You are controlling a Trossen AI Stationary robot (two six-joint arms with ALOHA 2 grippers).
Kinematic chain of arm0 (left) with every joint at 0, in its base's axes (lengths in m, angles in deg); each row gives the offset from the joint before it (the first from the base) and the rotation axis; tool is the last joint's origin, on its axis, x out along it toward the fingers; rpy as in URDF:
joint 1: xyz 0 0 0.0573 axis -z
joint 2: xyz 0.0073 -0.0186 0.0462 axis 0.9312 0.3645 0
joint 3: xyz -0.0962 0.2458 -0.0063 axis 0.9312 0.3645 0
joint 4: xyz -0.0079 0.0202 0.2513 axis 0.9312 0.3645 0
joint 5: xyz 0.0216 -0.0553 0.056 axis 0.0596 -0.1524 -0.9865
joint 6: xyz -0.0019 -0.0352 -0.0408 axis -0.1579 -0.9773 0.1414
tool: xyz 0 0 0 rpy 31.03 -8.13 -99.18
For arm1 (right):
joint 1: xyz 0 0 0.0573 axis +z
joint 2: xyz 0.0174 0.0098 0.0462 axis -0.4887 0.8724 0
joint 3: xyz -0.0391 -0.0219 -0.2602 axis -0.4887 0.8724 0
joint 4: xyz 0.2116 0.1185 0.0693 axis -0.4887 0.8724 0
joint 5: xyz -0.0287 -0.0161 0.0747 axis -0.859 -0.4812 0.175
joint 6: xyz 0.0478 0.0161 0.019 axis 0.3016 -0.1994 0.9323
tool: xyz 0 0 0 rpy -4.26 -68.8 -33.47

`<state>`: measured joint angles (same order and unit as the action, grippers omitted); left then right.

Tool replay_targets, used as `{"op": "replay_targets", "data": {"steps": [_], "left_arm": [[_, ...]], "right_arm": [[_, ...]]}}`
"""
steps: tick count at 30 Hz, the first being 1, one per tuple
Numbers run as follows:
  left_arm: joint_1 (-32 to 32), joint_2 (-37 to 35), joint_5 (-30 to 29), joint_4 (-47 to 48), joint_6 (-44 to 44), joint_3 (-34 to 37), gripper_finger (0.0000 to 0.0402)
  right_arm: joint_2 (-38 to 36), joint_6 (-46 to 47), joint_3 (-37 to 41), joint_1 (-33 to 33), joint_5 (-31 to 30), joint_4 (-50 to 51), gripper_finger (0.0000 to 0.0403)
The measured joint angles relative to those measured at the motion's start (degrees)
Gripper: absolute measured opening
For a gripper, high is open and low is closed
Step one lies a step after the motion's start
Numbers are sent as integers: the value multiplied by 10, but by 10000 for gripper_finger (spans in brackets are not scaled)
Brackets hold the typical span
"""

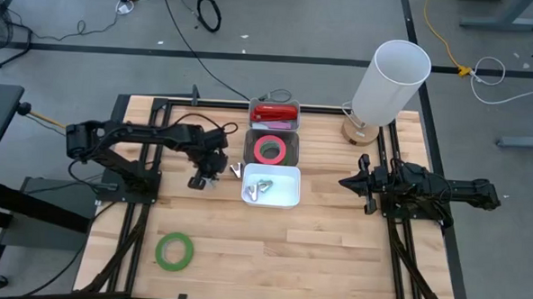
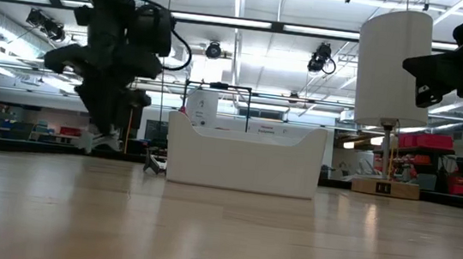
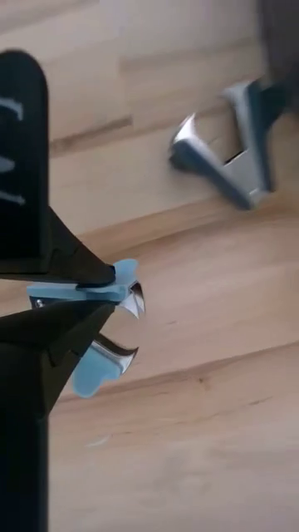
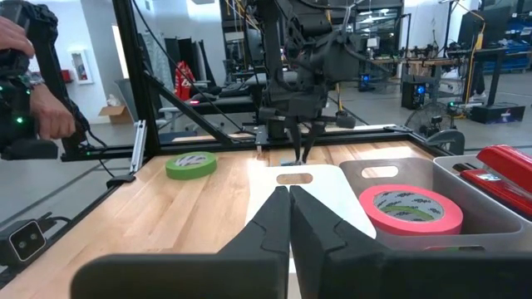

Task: Pick and place Stapler, Stapler remover, tape
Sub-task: Put the blue staple remover in the white bin

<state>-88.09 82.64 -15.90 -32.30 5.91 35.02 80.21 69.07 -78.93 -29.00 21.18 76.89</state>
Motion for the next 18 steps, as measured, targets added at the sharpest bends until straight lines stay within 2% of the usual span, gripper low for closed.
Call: {"op": "replay_targets", "data": {"steps": [18], "left_arm": [[0, 0, -21, 31, 3, -170, 25]], "right_arm": [[0, 0, 0, 0, 0, 0, 13]]}}
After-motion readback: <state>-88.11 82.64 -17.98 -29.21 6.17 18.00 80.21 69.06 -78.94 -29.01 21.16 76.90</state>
